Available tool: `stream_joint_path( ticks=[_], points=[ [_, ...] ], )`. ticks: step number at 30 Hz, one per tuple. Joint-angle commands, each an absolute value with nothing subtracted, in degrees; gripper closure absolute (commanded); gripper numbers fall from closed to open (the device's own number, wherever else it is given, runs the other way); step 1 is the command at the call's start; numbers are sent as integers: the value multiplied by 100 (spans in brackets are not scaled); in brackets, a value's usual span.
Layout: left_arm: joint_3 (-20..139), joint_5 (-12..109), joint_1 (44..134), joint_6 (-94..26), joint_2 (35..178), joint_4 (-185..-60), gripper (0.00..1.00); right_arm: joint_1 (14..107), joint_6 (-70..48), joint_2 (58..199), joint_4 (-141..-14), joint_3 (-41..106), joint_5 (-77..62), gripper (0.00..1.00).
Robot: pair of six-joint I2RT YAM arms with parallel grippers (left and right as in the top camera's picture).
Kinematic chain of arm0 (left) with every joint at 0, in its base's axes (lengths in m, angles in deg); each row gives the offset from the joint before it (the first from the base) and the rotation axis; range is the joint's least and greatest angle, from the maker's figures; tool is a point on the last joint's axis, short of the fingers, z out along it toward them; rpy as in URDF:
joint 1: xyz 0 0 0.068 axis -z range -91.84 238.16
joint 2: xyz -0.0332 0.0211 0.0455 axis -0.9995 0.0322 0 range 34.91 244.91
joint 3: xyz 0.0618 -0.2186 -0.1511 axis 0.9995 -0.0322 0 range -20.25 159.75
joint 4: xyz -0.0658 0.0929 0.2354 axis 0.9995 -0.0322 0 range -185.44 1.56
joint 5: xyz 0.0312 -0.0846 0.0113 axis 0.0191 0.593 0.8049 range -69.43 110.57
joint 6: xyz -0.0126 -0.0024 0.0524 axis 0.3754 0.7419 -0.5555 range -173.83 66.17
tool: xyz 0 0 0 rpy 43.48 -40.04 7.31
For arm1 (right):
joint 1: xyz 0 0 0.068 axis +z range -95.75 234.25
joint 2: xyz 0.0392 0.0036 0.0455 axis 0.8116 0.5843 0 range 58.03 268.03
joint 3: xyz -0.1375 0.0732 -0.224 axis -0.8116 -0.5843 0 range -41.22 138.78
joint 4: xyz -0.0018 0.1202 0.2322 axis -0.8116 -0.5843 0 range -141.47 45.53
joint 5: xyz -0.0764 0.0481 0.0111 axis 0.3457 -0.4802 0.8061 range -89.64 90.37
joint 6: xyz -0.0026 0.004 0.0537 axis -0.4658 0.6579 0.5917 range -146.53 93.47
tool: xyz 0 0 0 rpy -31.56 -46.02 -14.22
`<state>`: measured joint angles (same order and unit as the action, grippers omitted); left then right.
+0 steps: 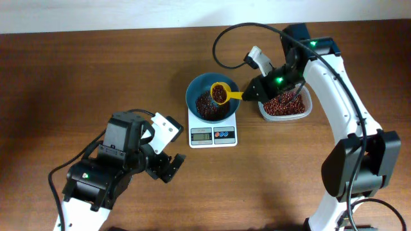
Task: Scoop item into bowl and weigh 50g on scale
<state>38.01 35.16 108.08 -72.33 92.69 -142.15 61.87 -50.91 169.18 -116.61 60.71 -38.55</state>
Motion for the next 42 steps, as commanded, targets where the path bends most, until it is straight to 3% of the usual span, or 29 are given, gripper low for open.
stream_joint_path(
  ticks=[1,10,42],
  points=[
    [3814,3599,10825,-7340,9271,-14207,1,6431,-5041,16732,-11541,6475,-3073,96],
    [3814,3599,10825,-7340,9271,-14204,1,7072,-4848,16636,-11464,6526,-1567,96],
    [3814,3599,10825,-7343,9271,-14207,1,7373,-4551,16339,-11561,6768,-1036,96]
  ],
)
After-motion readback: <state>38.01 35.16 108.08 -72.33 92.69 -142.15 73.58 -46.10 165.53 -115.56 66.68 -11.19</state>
